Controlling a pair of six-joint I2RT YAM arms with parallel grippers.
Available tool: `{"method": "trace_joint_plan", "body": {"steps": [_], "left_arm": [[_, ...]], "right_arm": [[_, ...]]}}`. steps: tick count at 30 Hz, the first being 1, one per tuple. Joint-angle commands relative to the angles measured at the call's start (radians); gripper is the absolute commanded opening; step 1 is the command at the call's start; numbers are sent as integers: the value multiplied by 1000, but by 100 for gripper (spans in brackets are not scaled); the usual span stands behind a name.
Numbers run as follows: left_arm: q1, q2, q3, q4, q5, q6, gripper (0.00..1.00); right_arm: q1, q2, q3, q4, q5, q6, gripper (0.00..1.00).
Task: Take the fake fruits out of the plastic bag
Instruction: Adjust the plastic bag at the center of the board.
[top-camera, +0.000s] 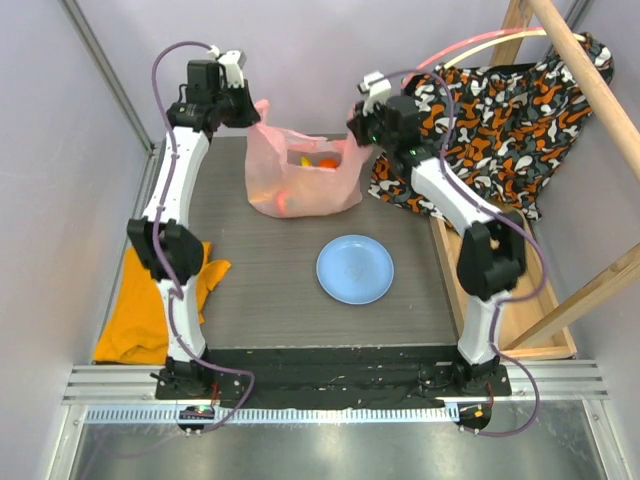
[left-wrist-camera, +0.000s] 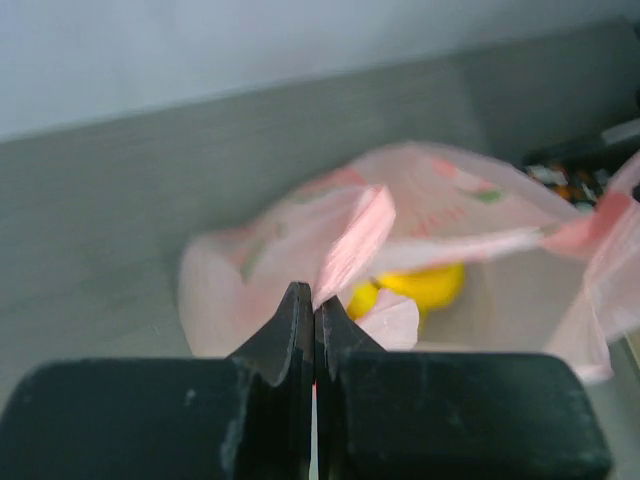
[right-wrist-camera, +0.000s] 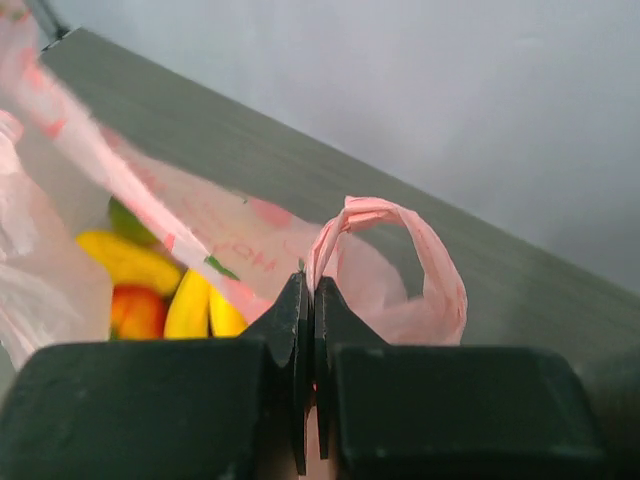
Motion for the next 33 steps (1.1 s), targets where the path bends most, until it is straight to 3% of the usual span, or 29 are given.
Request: {"method": "trace_joint_plan", "body": {"steps": [1, 6, 8, 11, 14, 17, 20, 26, 29, 33], "left_arm": [[41, 186, 268, 28, -74, 80, 0], [44, 214, 319, 224, -145, 126, 0], [41, 189, 356, 304, -157, 85, 0], [33, 125, 402, 393, -180, 85, 0], [32, 18, 333, 504, -189, 98, 0], [32, -50, 249, 515, -190, 149, 0], [33, -168, 67, 469, -170, 209, 0], [29, -429, -568, 391, 2, 238, 0], [-11, -522, -801, 291, 89, 227, 0], [-92, -614, -1024, 178, 134, 229, 0]], "right_arm": [[-9, 207, 379, 112, 76, -4, 1], [-29, 548, 986, 1, 142, 79, 1], [-37, 574, 1075, 22, 158, 105, 1], [-44, 493, 1028, 126, 161, 108, 1], [-55, 387, 916, 207, 136, 87, 1], [-72, 330, 873, 200, 109, 90, 1], [-81, 232, 718, 185, 69, 87, 1], [-78, -51, 73, 180, -45, 65, 1], [-66, -205, -313, 142, -52, 25, 1], [-55, -351, -551, 53, -62, -10, 1]]}}
